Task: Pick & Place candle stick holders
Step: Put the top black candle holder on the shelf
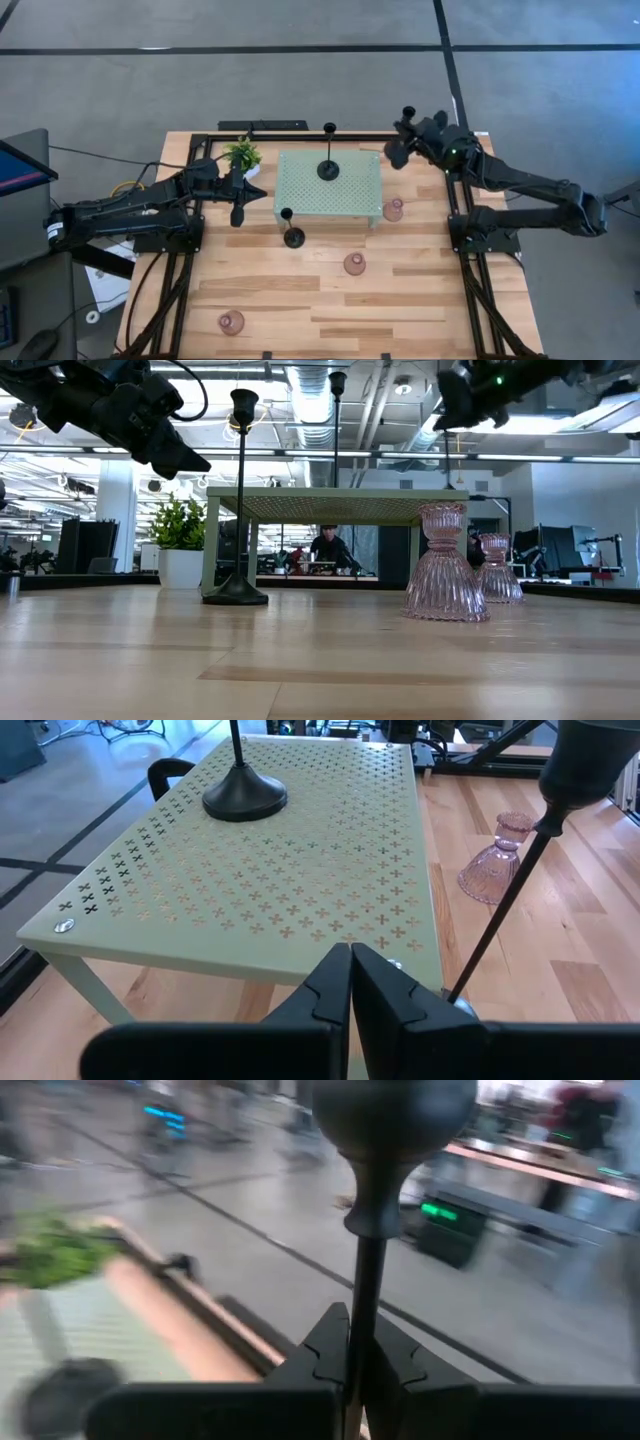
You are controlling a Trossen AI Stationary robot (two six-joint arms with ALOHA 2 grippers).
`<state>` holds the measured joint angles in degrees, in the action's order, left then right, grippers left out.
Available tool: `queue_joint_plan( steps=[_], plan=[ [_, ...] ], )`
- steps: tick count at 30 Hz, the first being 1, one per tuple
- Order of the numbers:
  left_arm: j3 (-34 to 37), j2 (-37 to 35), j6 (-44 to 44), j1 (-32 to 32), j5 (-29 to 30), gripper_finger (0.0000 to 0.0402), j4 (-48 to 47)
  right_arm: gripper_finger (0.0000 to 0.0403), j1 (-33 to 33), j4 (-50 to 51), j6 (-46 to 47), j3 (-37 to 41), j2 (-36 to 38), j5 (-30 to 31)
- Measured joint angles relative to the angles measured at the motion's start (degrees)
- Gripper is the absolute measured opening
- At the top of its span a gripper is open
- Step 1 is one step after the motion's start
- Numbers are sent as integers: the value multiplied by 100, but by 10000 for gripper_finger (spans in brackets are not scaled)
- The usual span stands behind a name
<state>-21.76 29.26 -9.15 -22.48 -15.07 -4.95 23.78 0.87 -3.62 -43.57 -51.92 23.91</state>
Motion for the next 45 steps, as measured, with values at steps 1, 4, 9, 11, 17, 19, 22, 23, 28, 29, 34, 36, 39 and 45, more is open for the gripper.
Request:
queue_joint_plan(
  steps=[1,4,9,11,17,19,22,23,28,29,34,36,39,45],
  plan=[
    [0,0,0,0,0,12,0,1,-65,-15,4,-55,-57,-153],
    [0,0,0,2,0,12,11,1,-282,-82,46,-141,-296,-318],
    [0,0,0,0,0,12,20,1,-578,-589,19,-160,-724,-492],
    [0,0,0,2,0,12,22,1,-649,-820,17,-160,-888,-657],
    [0,0,0,2,2,12,29,0,-733,-1136,70,-160,-1245,-781],
    [0,0,0,0,0,12,31,0,-733,-1188,141,-160,-1316,-864],
    [0,0,0,0,1,12,31,0,-733,-1340,200,-160,-1415,-1010],
    [0,0,0,0,0,12,33,0,-732,-1365,214,-160,-1423,-1076],
    [0,0,0,0,0,12,33,0,-727,-1389,342,-167,-1500,-1197],
    [0,0,0,0,2,12,36,0,-727,-1419,349,-167,-1501,-1204],
    [0,0,0,1,2,12,48,0,-727,-1375,361,-160,-1581,-1201],
    [0,0,0,1,0,12,51,0,-725,-1399,367,-169,-1596,-1201],
    [0,0,0,0,2,12,53,0,-720,-1356,367,-168,-1603,-1201],
    [0,0,0,0,0,12,59,25,-720,-1372,365,-169,-1603,-1195]
  ],
)
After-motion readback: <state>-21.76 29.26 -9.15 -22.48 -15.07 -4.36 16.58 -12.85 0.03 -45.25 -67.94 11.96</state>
